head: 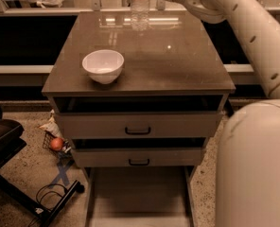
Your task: Pick water bottle from bottom drawer and place on counter
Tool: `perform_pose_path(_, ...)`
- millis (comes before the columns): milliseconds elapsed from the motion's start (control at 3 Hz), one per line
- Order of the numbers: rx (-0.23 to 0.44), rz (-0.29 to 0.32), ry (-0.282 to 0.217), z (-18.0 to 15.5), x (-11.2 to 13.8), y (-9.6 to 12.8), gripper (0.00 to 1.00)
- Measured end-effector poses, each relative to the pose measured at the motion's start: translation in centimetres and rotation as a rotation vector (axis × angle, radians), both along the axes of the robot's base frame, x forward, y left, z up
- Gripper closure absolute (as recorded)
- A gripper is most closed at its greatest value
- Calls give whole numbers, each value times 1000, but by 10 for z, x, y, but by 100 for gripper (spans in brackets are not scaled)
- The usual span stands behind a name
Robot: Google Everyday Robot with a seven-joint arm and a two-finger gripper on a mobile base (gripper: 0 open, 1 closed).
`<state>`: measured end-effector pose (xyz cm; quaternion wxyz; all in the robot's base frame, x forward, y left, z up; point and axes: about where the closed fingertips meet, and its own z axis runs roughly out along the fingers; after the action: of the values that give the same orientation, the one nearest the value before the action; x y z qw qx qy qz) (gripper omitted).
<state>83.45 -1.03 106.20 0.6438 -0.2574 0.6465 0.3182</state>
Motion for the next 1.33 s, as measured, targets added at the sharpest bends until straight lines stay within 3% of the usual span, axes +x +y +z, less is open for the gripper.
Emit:
perform_pose_path(667,16,-50,22,-54,40,-15,100)
perform_pose_path(1333,7,-61,1,-85,49,-21,100)
